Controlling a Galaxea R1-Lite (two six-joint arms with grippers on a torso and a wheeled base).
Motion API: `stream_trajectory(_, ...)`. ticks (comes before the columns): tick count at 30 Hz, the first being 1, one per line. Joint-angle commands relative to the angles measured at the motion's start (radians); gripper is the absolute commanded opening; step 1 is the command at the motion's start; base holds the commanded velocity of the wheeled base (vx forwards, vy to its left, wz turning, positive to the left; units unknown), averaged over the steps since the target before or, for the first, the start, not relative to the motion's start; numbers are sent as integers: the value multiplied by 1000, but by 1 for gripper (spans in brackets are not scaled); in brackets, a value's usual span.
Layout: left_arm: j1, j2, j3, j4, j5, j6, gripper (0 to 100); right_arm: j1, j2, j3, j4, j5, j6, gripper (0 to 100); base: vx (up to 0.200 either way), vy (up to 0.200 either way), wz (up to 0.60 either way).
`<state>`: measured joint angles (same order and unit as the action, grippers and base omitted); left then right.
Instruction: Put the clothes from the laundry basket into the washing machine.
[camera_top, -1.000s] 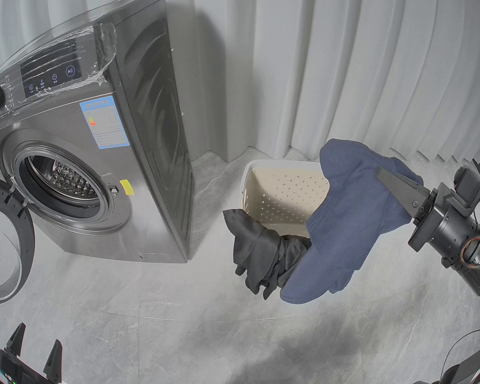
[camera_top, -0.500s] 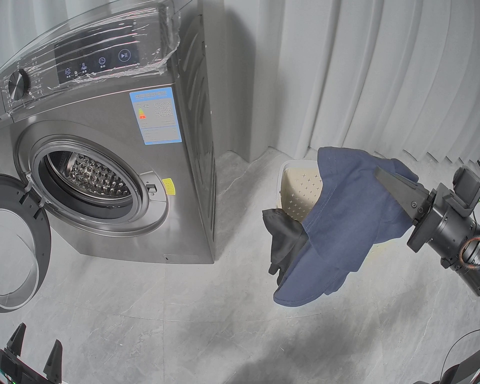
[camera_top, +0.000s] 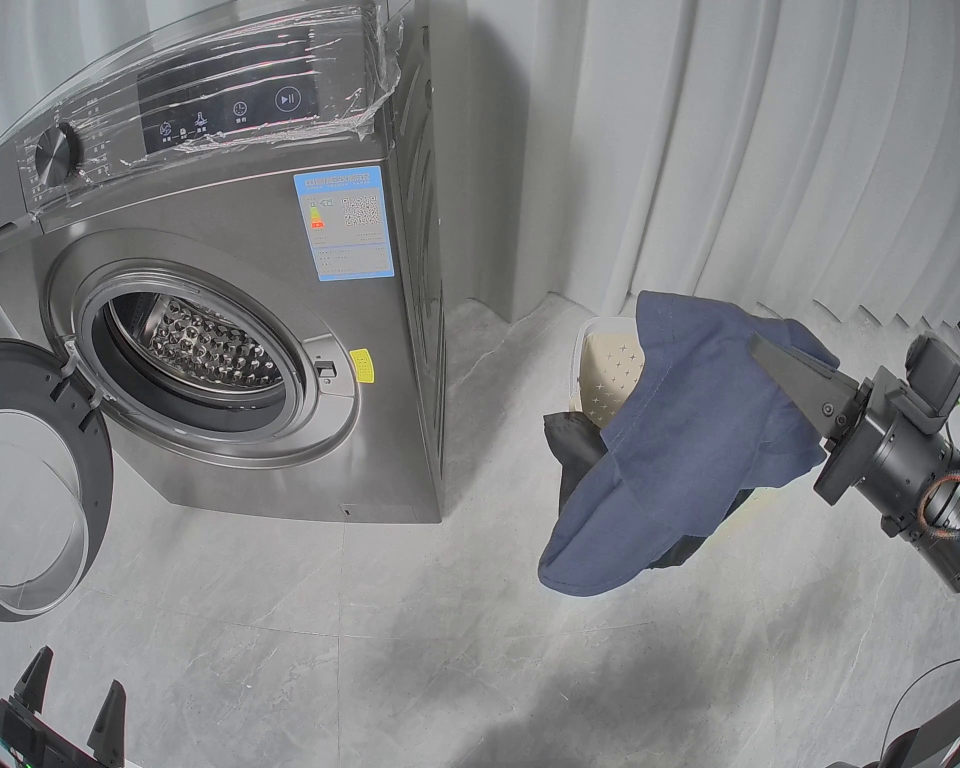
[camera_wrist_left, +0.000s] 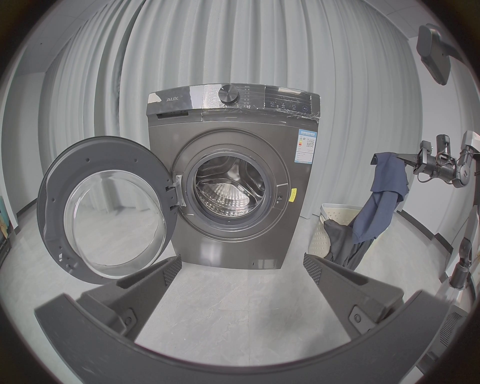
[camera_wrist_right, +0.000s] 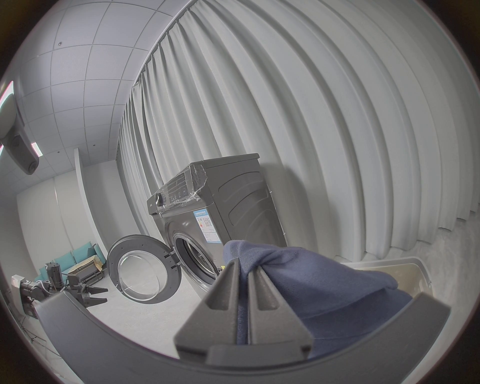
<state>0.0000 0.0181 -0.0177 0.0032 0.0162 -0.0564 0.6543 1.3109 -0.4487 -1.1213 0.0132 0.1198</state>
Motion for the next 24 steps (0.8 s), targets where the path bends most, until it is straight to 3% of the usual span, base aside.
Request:
stream_trajectory(1, 0, -10, 16, 0, 1, 0, 100, 1, 1, 1, 0, 1, 0, 0, -200, 0, 0)
stream_trajectory(3, 0, -12, 16, 0, 1, 0, 100, 1, 1, 2, 0, 1, 0, 0, -200, 0, 0)
stream_trajectory(12, 0, -10, 16, 1, 1, -2, 100, 1, 2, 10, 1, 2, 1, 0, 0, 0, 0)
stream_trajectory(24, 0, -10, 15, 1, -1, -2, 100, 1, 4, 10, 1, 2, 1, 0, 0, 200, 0)
